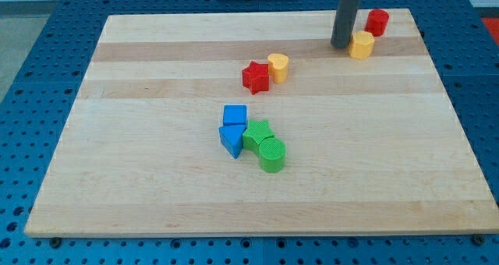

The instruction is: Push the red circle and yellow hexagon towards right to the board

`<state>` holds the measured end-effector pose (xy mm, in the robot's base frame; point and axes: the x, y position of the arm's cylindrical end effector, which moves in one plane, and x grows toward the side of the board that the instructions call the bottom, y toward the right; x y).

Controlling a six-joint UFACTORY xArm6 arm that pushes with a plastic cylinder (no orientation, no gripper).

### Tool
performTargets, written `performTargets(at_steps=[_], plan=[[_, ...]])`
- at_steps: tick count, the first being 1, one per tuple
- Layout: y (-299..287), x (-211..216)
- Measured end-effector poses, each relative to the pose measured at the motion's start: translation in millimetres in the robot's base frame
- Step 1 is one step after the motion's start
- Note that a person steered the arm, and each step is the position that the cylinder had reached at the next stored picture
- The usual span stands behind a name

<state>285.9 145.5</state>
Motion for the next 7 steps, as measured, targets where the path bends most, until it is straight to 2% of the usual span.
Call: performTargets(at_steps=[7], plan=[[48.2, 1.8]])
